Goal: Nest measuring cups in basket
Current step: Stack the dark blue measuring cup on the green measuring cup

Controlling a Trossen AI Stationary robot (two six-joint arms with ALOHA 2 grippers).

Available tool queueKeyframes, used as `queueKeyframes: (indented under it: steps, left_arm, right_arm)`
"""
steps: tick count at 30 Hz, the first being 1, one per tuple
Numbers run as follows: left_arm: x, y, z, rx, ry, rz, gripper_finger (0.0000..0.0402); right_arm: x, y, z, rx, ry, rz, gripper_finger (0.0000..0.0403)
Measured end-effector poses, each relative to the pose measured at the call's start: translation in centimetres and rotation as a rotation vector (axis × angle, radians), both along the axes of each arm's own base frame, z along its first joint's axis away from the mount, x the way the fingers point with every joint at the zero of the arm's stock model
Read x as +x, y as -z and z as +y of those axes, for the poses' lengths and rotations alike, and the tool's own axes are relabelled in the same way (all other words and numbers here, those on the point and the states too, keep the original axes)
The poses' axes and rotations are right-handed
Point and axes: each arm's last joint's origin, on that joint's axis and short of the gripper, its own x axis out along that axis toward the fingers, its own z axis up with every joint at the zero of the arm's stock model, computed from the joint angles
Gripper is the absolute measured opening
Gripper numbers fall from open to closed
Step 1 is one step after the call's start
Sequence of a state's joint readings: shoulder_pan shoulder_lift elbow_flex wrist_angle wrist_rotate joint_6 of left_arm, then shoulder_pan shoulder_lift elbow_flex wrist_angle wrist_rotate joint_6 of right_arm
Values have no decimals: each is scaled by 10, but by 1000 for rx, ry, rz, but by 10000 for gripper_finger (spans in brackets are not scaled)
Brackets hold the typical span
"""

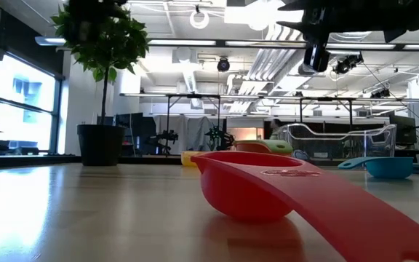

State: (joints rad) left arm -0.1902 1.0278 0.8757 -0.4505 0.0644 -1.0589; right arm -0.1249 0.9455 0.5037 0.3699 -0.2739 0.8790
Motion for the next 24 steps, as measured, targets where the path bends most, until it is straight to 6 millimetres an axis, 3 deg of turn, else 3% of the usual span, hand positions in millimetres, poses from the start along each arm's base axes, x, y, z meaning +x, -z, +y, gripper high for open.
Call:
queueKeyframes:
  steps: [4,13,19,24]
  left_arm:
    - [-12,8,-16,-54,9,132,142]
    - [-31,13,-50,-125,110,254,142]
    - [-46,25,-67,-37,175,383,142]
    - [-47,35,-79,43,186,424,142]
  right_arm:
    - [-1,0,-7,7,-20,1,73]
    - [-2,0,-14,25,6,3,73]
    - [-2,1,-15,68,26,17,73]
    - [-2,4,-15,71,61,49,73]
